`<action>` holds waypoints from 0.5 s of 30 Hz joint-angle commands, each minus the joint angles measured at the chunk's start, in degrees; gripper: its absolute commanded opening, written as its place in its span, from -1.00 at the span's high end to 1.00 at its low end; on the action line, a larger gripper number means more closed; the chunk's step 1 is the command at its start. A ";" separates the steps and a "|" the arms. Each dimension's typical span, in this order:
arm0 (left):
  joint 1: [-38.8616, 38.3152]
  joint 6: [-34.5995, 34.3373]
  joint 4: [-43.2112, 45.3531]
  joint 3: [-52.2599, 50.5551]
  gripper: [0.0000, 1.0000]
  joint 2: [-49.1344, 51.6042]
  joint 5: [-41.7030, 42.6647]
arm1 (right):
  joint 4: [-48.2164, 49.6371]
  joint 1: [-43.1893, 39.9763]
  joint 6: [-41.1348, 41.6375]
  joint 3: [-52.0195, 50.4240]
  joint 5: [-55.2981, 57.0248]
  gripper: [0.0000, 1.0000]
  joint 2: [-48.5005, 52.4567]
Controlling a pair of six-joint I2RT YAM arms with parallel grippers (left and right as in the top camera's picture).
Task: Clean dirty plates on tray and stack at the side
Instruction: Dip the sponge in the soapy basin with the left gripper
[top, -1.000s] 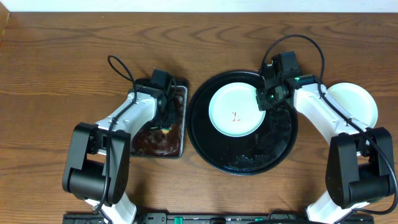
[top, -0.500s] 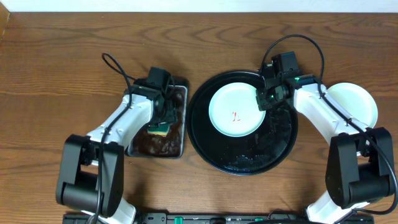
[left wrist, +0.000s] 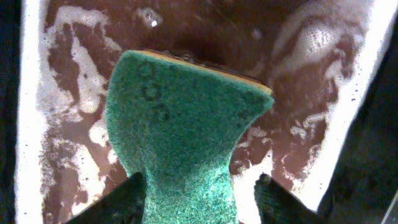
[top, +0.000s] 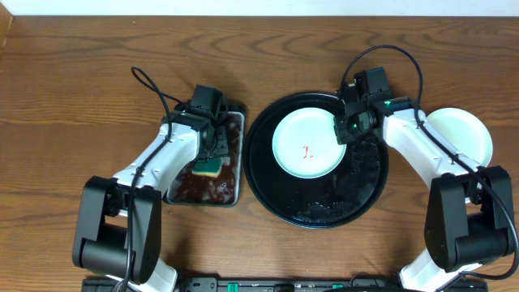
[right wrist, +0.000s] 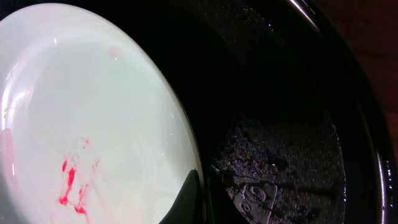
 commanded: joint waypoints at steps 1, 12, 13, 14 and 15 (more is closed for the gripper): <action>0.20 0.35 0.11 -0.90 0.04 1.97 -1.11 | -0.04 -0.09 -0.24 -0.46 0.57 0.98 0.59; 0.20 -0.31 -1.11 -0.90 0.09 5.18 -1.09 | -0.04 -0.09 -0.24 -0.46 0.59 0.98 0.59; 0.20 -0.31 -1.09 -0.90 0.15 5.18 -1.07 | -0.04 -0.09 -0.24 -0.46 0.57 0.98 0.59; 0.20 -0.70 -1.09 -0.90 0.24 5.18 -1.09 | -0.07 -0.09 -0.24 -0.46 0.57 0.98 0.59; 0.20 -0.94 -1.18 -0.90 0.33 5.18 -1.07 | -0.07 -0.09 -0.24 -0.46 0.57 0.98 0.59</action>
